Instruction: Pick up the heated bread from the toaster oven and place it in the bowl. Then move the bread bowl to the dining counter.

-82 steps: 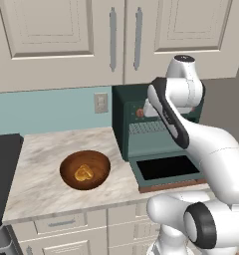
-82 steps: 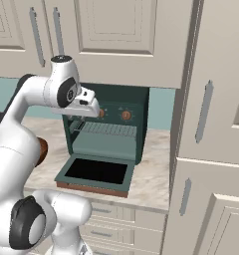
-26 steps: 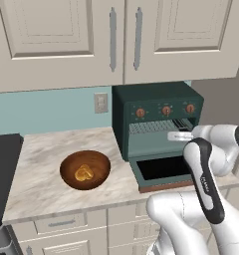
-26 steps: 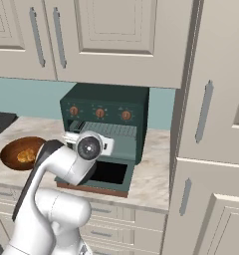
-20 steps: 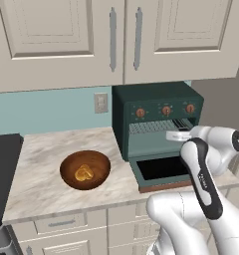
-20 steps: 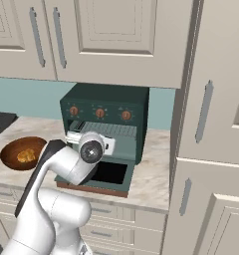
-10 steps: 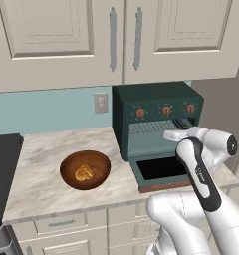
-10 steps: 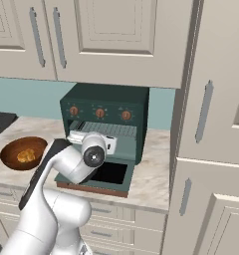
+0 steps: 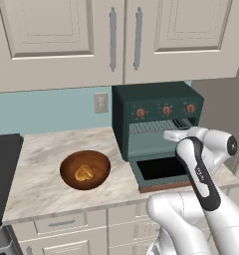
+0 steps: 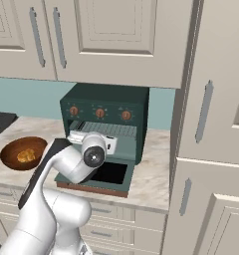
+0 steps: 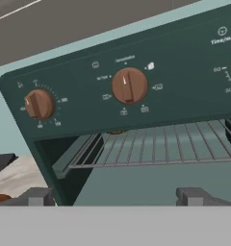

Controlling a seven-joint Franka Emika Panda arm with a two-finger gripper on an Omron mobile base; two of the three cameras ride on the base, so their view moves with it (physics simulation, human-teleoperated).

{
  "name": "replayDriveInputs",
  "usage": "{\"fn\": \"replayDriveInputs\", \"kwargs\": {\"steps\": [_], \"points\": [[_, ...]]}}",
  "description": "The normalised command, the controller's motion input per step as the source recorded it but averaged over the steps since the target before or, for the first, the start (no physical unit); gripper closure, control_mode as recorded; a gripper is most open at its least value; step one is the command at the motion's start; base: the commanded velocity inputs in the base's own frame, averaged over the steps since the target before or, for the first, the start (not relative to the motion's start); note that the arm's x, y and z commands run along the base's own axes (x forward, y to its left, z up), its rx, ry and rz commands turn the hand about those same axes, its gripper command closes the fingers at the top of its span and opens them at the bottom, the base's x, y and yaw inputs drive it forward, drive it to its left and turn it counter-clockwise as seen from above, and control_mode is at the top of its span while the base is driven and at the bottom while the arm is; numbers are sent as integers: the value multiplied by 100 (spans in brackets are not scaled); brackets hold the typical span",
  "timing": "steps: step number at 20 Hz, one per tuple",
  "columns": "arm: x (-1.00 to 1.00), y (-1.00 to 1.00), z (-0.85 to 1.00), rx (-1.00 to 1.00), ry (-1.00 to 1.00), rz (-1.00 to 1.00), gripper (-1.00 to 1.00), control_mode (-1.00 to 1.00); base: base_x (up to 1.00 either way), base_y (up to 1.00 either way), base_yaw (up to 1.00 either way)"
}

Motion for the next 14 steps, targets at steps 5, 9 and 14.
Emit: {"fn": "replayDriveInputs", "kwargs": {"steps": [5,9,14], "points": [[0,0,0,0,0,0,-100,-100,0,0,0],[0,0,0,0,0,0,-100,-100,0,0,0],[8,0,0,0,0,0,-100,-100,0,0,0]]}}
